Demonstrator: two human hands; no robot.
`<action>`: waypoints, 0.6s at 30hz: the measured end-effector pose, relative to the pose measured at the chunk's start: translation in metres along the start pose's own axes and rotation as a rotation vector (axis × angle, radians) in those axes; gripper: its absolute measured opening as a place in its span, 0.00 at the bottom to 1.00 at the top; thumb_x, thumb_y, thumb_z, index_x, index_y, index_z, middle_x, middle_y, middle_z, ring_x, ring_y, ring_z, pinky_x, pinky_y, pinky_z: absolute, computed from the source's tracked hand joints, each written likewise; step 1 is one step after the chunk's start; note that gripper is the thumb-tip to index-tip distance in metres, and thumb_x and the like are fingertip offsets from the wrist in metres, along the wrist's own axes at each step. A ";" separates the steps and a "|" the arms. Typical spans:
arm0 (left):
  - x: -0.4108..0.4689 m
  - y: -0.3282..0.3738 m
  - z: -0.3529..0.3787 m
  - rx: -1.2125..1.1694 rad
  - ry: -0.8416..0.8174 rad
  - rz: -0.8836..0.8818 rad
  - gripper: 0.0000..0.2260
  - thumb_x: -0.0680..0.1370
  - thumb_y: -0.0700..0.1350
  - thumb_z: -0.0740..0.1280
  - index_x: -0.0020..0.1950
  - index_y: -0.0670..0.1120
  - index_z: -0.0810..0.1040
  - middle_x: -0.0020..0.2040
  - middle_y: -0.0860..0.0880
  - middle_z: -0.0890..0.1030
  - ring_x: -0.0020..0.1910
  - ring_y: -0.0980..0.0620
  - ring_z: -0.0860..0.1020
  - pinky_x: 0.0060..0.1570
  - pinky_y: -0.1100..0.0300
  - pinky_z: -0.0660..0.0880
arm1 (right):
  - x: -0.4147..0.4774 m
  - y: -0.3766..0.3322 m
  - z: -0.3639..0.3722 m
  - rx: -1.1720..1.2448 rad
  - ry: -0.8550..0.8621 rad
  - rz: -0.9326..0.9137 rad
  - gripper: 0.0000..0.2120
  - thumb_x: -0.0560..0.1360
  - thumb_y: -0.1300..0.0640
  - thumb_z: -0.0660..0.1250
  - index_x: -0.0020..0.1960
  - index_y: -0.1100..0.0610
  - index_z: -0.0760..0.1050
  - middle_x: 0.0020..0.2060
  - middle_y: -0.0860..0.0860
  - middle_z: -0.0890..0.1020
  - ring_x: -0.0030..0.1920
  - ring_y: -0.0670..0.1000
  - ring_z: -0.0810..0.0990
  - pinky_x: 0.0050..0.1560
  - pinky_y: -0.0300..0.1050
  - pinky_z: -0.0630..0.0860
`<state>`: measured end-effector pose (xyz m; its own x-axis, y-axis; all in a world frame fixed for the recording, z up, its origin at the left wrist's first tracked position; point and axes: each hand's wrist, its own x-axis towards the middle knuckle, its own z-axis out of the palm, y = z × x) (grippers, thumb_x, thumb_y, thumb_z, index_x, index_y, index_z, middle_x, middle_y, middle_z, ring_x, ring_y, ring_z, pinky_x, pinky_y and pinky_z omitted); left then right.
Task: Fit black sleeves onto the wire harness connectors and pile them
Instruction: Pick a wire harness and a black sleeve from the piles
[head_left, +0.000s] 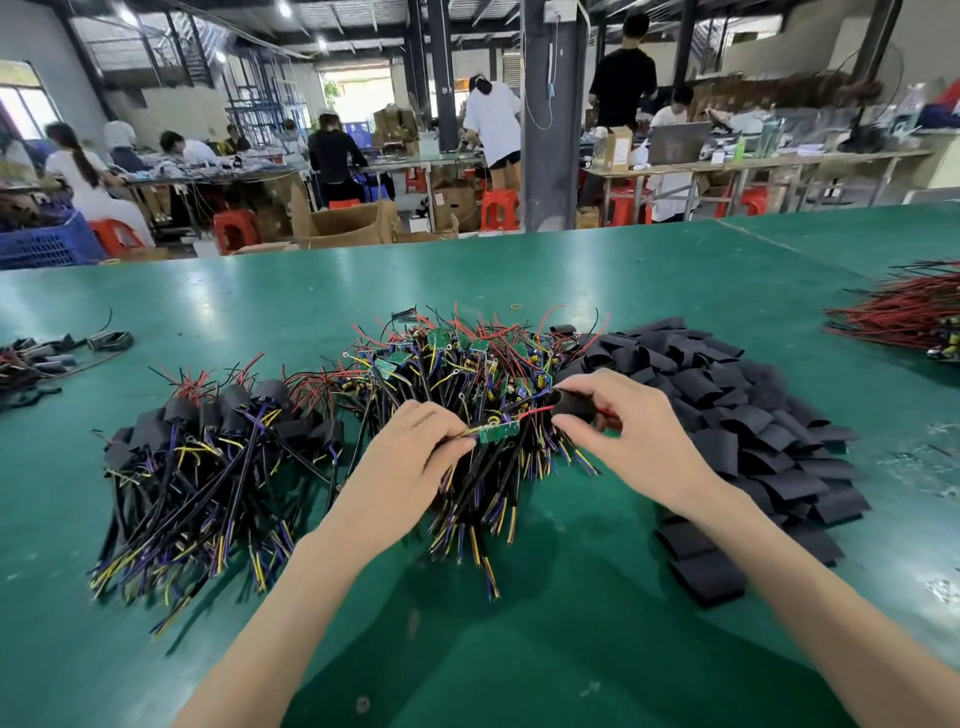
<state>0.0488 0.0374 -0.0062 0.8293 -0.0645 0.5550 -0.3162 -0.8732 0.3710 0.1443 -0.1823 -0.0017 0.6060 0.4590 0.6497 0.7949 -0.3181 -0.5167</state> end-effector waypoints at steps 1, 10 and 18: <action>0.000 0.005 -0.002 -0.064 0.014 -0.021 0.04 0.78 0.40 0.66 0.45 0.41 0.78 0.41 0.53 0.77 0.40 0.57 0.71 0.44 0.72 0.65 | 0.001 -0.001 -0.001 0.003 0.012 -0.009 0.11 0.70 0.62 0.73 0.52 0.58 0.78 0.39 0.42 0.75 0.33 0.43 0.69 0.40 0.28 0.66; -0.003 0.019 -0.003 -0.252 -0.054 -0.223 0.17 0.81 0.46 0.60 0.31 0.47 0.71 0.26 0.53 0.73 0.23 0.56 0.65 0.27 0.67 0.61 | 0.000 -0.001 -0.001 0.074 -0.155 -0.021 0.11 0.71 0.61 0.73 0.53 0.56 0.80 0.43 0.48 0.78 0.36 0.43 0.73 0.40 0.34 0.69; -0.003 0.024 0.007 -0.241 0.001 -0.199 0.04 0.77 0.40 0.68 0.49 0.45 0.81 0.40 0.57 0.81 0.41 0.64 0.77 0.42 0.76 0.66 | -0.006 -0.004 0.007 0.057 -0.215 -0.066 0.14 0.70 0.60 0.74 0.55 0.56 0.81 0.43 0.50 0.78 0.36 0.45 0.74 0.41 0.40 0.73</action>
<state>0.0415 0.0132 -0.0038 0.8852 0.0970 0.4549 -0.2479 -0.7291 0.6379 0.1372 -0.1776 -0.0072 0.5273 0.6457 0.5523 0.8260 -0.2372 -0.5114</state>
